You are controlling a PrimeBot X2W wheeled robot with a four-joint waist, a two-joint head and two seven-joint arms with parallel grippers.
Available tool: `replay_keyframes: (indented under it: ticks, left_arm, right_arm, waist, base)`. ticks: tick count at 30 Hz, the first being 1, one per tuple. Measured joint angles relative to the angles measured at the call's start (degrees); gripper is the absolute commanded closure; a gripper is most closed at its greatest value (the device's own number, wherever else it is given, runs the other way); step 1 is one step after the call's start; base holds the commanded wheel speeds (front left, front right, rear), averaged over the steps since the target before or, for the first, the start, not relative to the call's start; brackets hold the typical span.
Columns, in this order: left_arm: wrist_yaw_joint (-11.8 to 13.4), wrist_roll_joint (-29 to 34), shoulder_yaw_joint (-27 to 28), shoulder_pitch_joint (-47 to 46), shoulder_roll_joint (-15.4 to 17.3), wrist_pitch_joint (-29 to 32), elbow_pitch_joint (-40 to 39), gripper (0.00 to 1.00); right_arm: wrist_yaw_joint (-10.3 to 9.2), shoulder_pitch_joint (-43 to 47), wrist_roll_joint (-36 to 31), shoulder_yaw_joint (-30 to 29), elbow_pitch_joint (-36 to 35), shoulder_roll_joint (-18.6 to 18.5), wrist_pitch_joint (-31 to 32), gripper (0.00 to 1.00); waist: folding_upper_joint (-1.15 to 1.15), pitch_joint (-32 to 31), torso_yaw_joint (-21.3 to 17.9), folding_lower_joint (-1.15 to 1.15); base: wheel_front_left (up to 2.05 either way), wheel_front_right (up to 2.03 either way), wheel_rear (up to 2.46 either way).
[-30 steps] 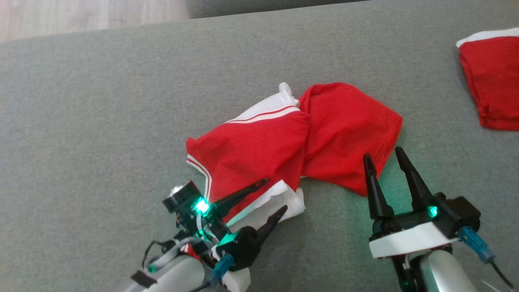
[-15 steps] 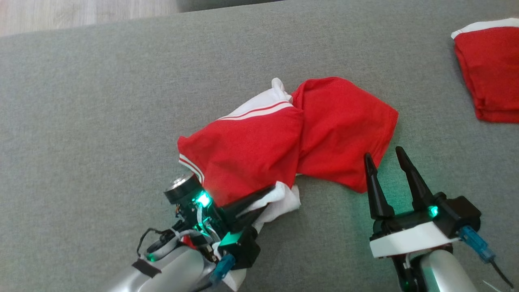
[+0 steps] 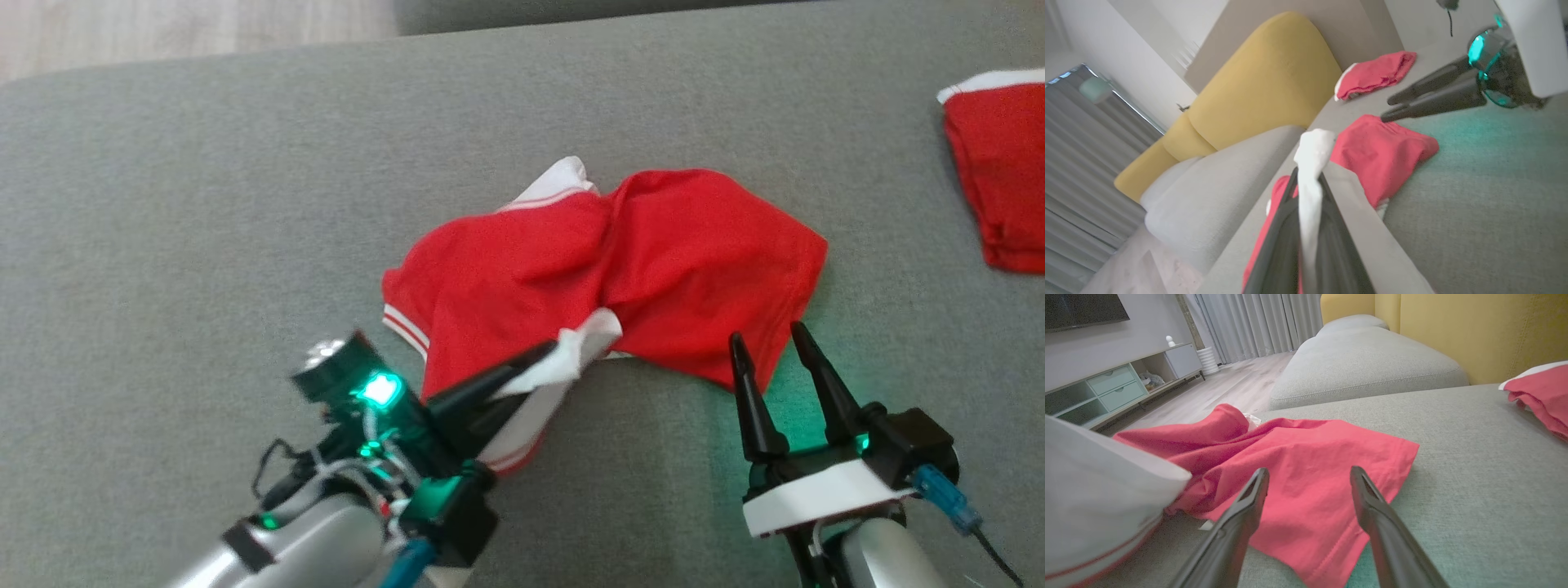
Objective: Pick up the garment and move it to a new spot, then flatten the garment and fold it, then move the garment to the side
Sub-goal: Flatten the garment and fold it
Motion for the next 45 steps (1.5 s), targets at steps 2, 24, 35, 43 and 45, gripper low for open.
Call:
replay_keyframes:
  ticks: [2,24,35,43,45]
  left_arm:
    - [1.0,-0.6,1.3,0.8,1.9,0.5,-3.7,1.00]
    - [7.8,-4.7,15.9,2.0,14.6,1.9,-16.3,1.00]
    - [8.0,-5.2,16.9,1.9,16.5,1.8,-16.7,1.00]
    - [8.1,-5.6,19.4,-0.1,18.3,-0.9,-17.5,1.00]
    - [8.1,-5.8,20.6,-1.3,18.6,-1.7,-18.9,1.00]
  right_arm:
    - [0.00,0.1,0.0,-0.2,0.8,0.0,0.0,0.00]
    - [0.00,1.6,-1.8,1.0,12.0,-1.0,0.0,0.00]
    - [0.00,-1.8,-1.0,1.8,10.9,-0.5,0.0,1.00]
    - [0.00,-2.4,-0.4,-4.2,-6.8,-0.6,0.1,1.00]
    - [0.00,-3.1,-0.2,-6.3,-11.2,-1.2,0.1,1.00]
  waist:
    - [0.00,-0.4,0.6,0.00]
    - [0.00,-0.5,2.5,0.00]
    - [0.00,-1.4,1.7,0.00]
    - [0.00,-3.7,-1.0,0.00]
    - [0.00,-4.7,-1.7,0.00]
  base:
    - [0.00,0.00,0.00]
    - [0.00,0.00,0.00]
    - [0.00,0.00,0.00]
    - [0.00,0.00,0.00]
    - [0.00,0.00,0.00]
